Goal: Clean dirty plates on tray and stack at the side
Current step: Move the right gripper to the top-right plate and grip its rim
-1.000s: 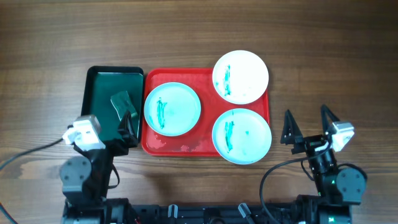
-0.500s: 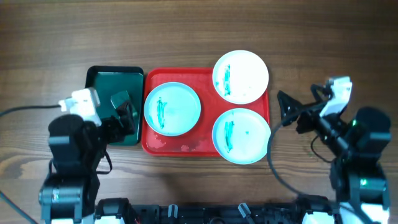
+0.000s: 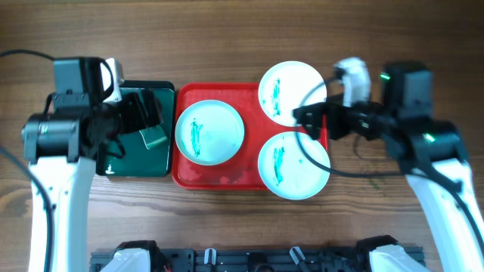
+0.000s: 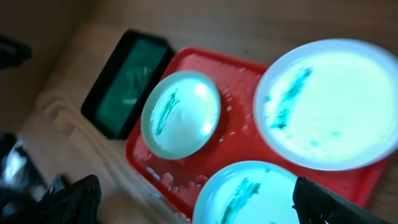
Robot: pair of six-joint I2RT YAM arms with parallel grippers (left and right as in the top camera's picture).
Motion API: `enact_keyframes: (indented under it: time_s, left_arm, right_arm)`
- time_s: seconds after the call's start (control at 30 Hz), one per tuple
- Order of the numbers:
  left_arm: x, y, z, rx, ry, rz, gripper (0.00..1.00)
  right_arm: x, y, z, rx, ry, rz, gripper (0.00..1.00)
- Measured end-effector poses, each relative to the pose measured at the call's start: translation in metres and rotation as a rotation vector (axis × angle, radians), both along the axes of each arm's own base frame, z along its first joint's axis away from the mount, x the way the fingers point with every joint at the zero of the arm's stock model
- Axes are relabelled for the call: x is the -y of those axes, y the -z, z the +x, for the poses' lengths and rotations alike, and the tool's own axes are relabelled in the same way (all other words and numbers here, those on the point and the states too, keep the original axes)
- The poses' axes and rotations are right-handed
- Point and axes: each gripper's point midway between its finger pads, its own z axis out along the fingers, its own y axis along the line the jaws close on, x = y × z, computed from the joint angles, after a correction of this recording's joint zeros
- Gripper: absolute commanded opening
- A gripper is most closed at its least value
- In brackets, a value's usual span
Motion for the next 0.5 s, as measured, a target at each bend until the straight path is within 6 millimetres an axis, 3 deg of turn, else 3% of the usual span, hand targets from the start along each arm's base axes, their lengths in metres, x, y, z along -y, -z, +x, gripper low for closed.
enact_keyframes:
  time_s: [0.2, 0.37, 0.5]
  left_arm:
    - [0.001, 0.031, 0.015, -0.105, 0.004, -0.011, 1.00]
    - [0.006, 0.039, 0.023, -0.116, 0.017, -0.037, 1.00]
    - [0.007, 0.039, 0.023, -0.116, 0.020, -0.043, 1.00]
  right_arm:
    - [-0.031, 0.051, 0.018, -0.171, -0.077, 0.030, 1.00]
    - [-0.077, 0.071, 0.029, -0.223, -0.234, 0.190, 1.00]
    - [-0.105, 0.099, 0.029, -0.294, -0.221, 0.155, 1.00]
